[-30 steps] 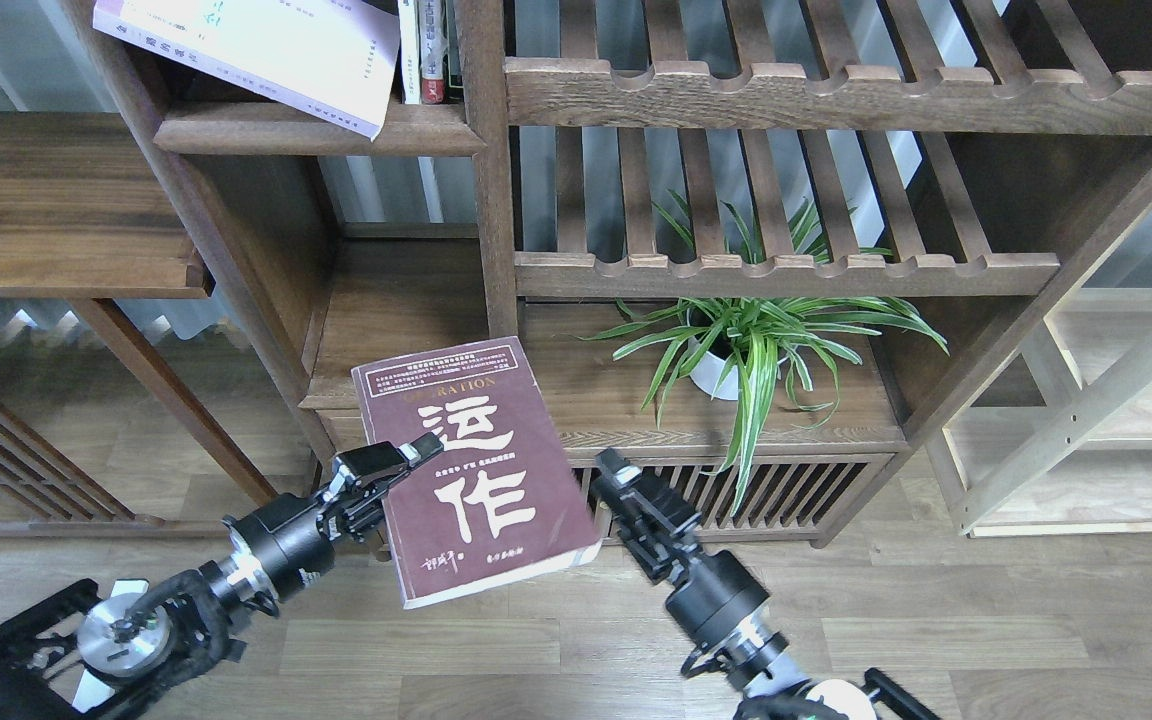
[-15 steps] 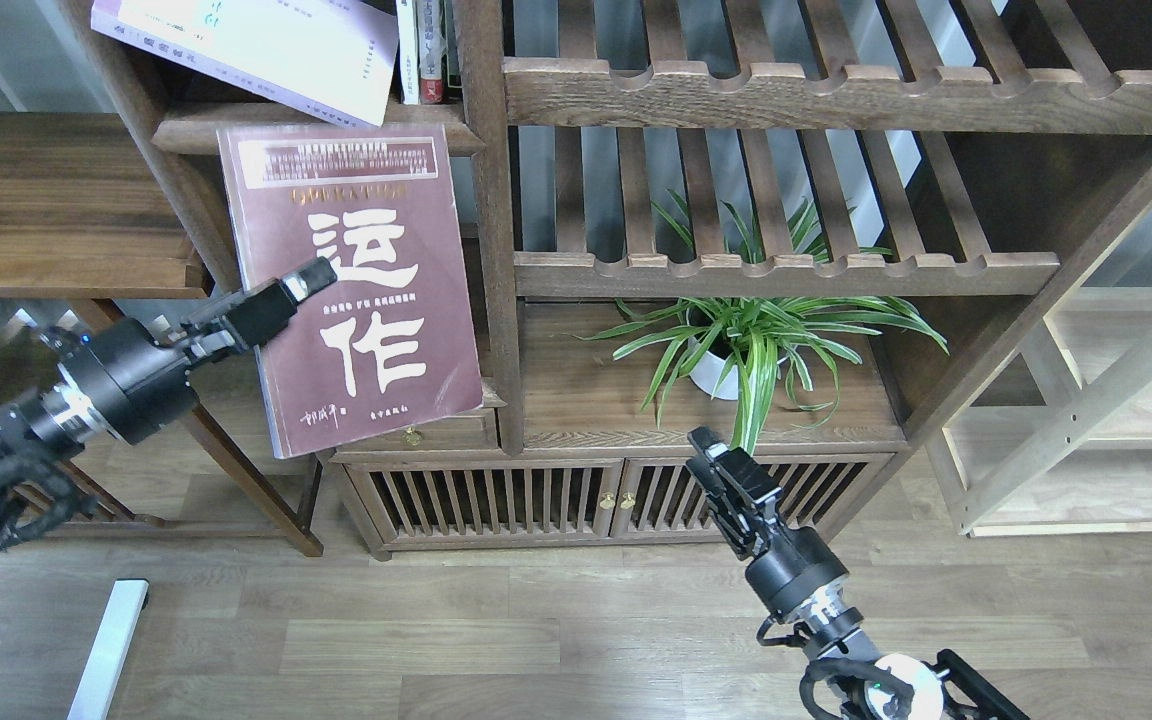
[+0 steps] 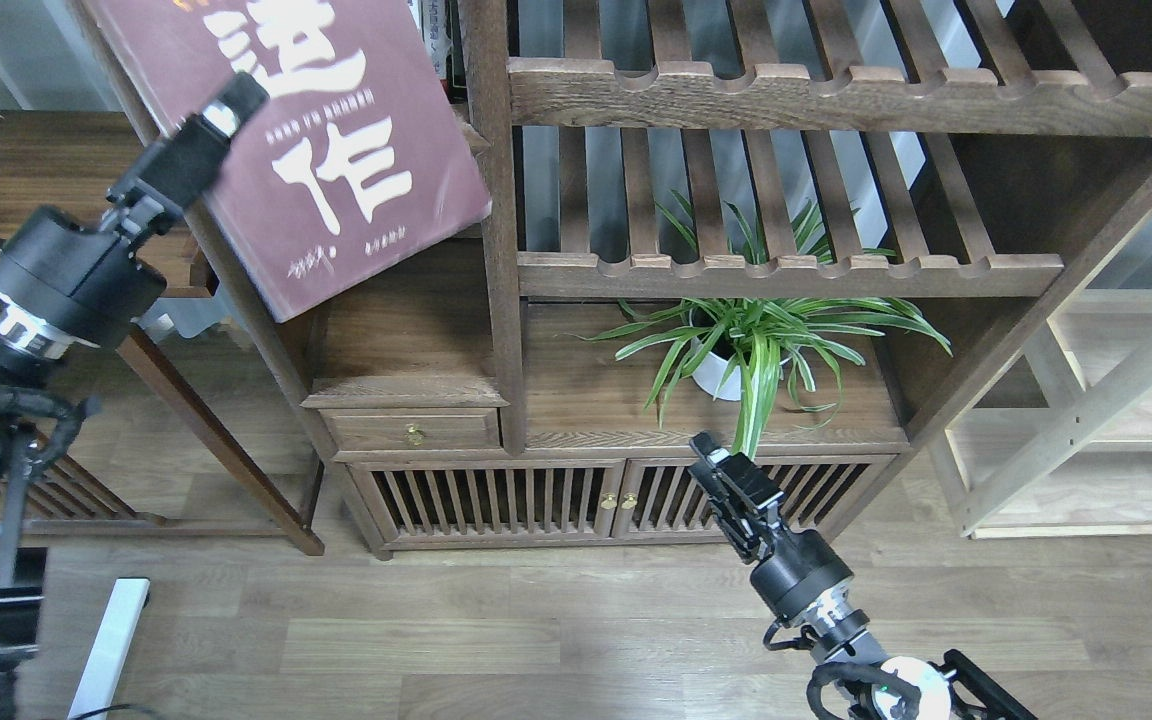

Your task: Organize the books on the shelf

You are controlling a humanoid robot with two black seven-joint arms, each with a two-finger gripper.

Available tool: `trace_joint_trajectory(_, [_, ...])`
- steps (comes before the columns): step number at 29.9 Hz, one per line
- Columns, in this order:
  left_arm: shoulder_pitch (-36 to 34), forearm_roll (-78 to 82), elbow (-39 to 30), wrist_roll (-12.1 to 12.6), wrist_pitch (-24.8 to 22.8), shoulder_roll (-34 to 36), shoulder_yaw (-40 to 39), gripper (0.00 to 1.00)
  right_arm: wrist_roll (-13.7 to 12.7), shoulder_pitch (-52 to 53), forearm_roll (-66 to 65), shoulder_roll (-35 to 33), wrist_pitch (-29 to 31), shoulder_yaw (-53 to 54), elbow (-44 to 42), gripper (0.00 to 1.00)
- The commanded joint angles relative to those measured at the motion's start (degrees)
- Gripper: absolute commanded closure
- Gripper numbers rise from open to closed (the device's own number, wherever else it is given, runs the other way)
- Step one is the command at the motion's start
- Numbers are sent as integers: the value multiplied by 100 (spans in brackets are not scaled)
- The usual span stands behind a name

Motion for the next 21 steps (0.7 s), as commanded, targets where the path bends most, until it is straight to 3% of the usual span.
trace_joint_trajectory(1, [-12,50,-89,-2,0,-98,-243,100,0,24,-23,5,0,-2,24,41])
trace_joint_trajectory(9, [-169,418,-89,-2,0,-98,-778,100,-9,103,-32,-30,0,-2,76,41])
trace_joint_trajectory(15, [-845,1472,7,-2,0,-98,-1464,100,-9,156,-32,40,0,-2,68,41])
trace_joint_trajectory(21, [-1320,2184,157,-2,0,-98,-1482,100,-9,235,-14,58,0,-2,76,41])
